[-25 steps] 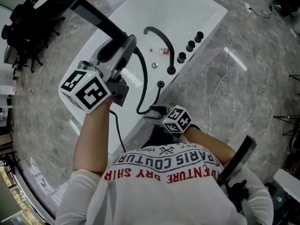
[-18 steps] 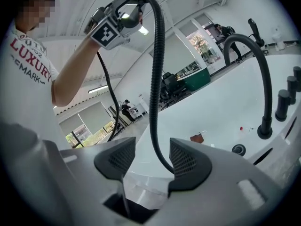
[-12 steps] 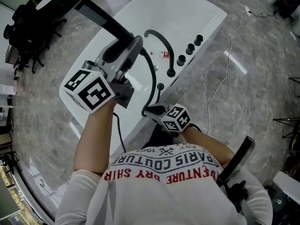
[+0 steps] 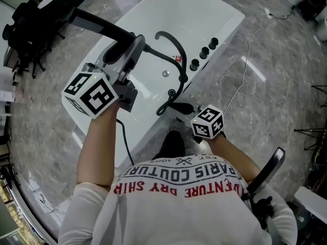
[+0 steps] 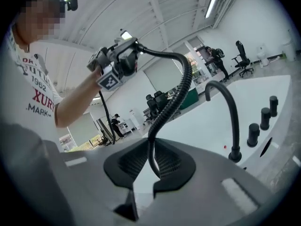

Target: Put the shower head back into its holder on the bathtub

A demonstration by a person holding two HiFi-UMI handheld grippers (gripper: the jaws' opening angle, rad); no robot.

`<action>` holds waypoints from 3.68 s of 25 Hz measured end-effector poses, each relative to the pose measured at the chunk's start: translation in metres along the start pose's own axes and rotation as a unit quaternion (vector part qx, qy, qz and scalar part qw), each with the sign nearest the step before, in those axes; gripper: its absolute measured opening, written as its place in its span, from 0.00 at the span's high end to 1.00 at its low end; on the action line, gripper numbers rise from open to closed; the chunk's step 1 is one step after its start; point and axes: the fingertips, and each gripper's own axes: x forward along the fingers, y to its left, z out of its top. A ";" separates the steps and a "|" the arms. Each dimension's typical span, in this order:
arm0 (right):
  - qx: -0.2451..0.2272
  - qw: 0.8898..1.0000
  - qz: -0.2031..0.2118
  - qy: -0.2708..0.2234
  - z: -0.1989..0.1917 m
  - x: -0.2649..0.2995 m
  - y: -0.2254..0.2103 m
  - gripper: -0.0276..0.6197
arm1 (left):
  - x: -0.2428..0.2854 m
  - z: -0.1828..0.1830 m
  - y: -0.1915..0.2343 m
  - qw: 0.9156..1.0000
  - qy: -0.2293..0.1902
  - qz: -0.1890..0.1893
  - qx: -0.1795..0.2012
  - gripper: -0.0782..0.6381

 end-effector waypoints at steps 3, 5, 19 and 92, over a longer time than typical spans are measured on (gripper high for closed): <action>-0.010 0.999 -0.017 -0.042 0.037 -0.014 -0.010 0.89 | -0.001 0.001 0.003 1.000 -0.002 0.003 0.004 0.69; -0.017 0.997 -0.029 -0.067 0.060 -0.023 -0.020 0.90 | -0.002 -0.002 0.005 1.000 -0.006 0.002 -0.001 0.70; 0.001 0.992 -0.089 -0.090 0.097 -0.029 -0.077 0.95 | -0.003 -0.014 0.023 1.000 -0.003 0.015 -0.018 0.70; 0.024 0.984 -0.151 0.086 -0.058 -0.081 -0.095 0.95 | -0.043 -0.421 0.050 0.946 0.316 0.074 -0.021 0.88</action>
